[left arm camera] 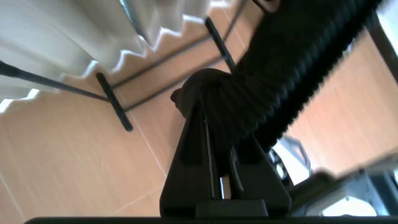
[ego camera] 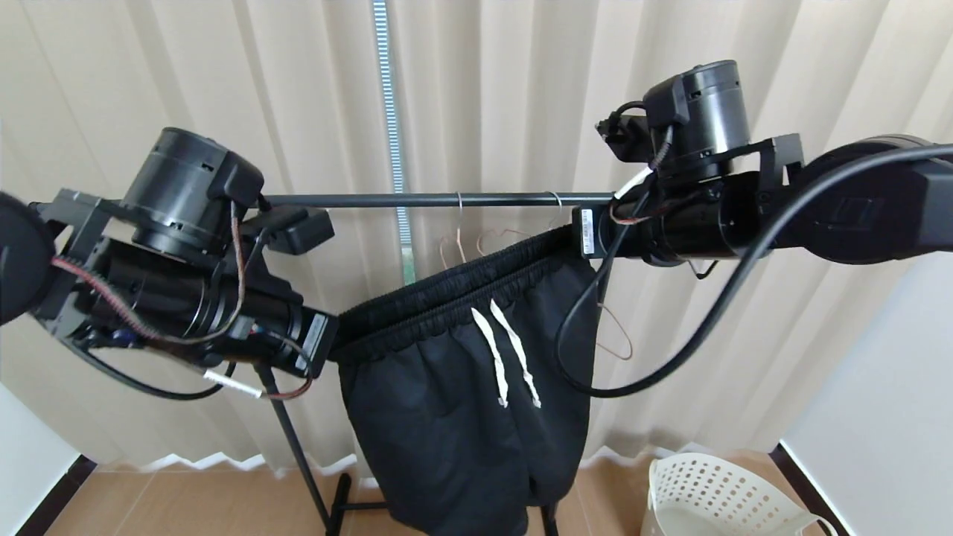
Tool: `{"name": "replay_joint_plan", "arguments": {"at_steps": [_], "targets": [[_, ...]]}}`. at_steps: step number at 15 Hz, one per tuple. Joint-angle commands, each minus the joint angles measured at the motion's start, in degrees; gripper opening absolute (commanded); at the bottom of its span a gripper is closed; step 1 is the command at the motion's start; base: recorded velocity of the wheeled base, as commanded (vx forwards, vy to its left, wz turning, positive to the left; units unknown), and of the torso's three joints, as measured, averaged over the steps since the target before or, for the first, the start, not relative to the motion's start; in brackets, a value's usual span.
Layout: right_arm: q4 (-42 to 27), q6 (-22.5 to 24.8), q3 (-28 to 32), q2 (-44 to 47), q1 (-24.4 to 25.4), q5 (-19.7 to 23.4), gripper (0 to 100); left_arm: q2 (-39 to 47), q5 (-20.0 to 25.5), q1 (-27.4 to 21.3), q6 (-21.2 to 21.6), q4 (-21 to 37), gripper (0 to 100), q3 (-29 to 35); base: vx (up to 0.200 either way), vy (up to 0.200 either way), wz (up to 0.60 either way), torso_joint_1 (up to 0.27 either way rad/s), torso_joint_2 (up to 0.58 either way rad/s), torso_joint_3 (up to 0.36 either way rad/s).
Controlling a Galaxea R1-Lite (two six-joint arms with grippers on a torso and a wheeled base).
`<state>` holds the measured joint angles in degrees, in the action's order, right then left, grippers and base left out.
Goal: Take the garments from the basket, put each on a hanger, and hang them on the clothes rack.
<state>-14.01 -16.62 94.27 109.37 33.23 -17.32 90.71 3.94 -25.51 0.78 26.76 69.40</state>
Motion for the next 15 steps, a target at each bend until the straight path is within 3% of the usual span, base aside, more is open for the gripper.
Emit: {"name": "replay_joint_plan", "arguments": {"at_steps": [1, 2, 4, 5, 6, 7, 11, 15], "targets": [[-1.7, 0.8, 9.9, 8.4, 1.0, -0.2, 0, -8.6, 0.3, -8.9, 0.4, 0.0, 0, -9.4, 0.0, 0.0, 0.0, 0.0, 0.0, 0.0], [-2.6, 0.8, 12.8, 9.6, 2.2, -0.1, 0, -8.5, 0.3, -12.4, -0.4, 0.0, 0, -10.1, 0.0, 0.0, 0.0, 0.0, 0.0, 0.0], [-3.8, 0.5, 19.8, 13.8, 3.7, -0.5, 0, -6.7, 0.2, -20.7, -6.3, -0.8, 0, -9.4, 0.0, 0.0, 0.0, 0.0, 0.0, 0.0], [-3.8, 0.5, 19.8, 13.8, 3.7, -0.5, 0, -6.7, 0.2, -20.7, -6.3, -0.8, 0, -9.4, 0.0, 0.0, 0.0, 0.0, 0.0, 0.0], [-4.2, 0.5, 20.3, 16.2, 5.6, -2.1, 0, -2.0, 0.3, -26.2, -11.1, -6.4, 0, -7.9, 0.0, 0.0, 0.0, 0.0, 0.0, 0.0], [-4.0, 0.5, 20.3, 16.5, 6.1, -2.1, 0, 0.9, 0.2, -27.6, -12.4, -9.5, 0, -6.9, 0.0, 0.0, 0.0, 0.0, 0.0, 0.0], [-3.9, -0.6, 20.3, 16.6, 8.4, -2.1, 0, 7.6, 0.2, -28.9, -17.8, -15.2, 0, -3.4, 0.0, 0.0, 0.0, 0.0, 0.0, 0.0], [-4.3, -1.2, 20.3, 16.1, 8.3, -2.3, 0, 6.9, 0.1, -27.5, -18.4, -15.2, 0, -5.4, 0.0, 0.0, 0.0, 0.0, 0.0, 0.0]]}}
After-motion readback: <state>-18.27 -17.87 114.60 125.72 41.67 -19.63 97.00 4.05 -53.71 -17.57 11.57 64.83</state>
